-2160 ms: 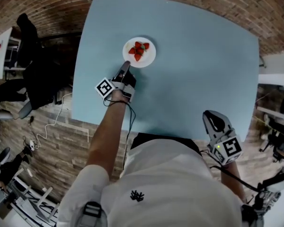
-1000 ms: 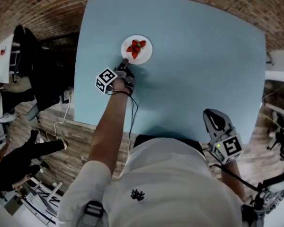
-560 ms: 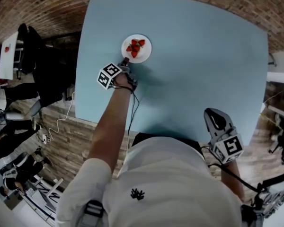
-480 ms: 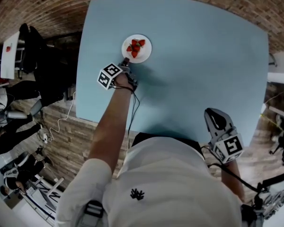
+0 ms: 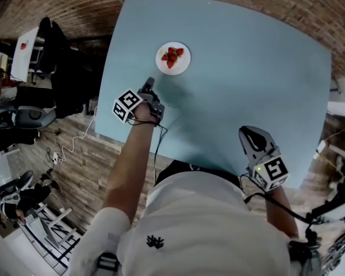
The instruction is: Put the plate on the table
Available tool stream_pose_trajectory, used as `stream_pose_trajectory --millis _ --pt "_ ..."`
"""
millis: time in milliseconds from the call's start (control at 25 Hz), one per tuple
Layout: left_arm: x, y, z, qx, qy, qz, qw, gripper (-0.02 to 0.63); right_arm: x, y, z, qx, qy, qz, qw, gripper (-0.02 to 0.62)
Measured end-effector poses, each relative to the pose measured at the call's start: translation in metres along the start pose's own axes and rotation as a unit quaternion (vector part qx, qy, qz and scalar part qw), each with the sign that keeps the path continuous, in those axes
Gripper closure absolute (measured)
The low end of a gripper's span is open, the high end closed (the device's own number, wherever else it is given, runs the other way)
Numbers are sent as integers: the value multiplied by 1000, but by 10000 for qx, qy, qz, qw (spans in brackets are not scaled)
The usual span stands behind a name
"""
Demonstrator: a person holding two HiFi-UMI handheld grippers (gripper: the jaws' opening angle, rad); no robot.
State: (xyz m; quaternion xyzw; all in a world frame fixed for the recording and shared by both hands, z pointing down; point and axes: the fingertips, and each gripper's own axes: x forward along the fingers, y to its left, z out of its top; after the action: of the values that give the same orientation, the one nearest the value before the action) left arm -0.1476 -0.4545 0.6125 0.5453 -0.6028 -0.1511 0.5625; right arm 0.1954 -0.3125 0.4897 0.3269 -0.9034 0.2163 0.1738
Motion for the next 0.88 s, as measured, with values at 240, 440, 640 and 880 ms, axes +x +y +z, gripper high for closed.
stream_pose_trajectory --millis 240,440,640,880 --pt "-82 -38 -6 724 -37 -1015 9922 563 27 31 3 -347 47 566 9978 568" --pt "-166 -39 -21 1514 93 -1125 9820 604 37 70 12 -783 95 776 9939 568" --pt "-251 -58 -34 2194 -57 -1719 9603 604 44 119 17 -1234 125 937 9879 568" --pt "-356 -69 -68 3104 59 -2164 9256 604 41 197 20 -1766 70 1039 9788 569"
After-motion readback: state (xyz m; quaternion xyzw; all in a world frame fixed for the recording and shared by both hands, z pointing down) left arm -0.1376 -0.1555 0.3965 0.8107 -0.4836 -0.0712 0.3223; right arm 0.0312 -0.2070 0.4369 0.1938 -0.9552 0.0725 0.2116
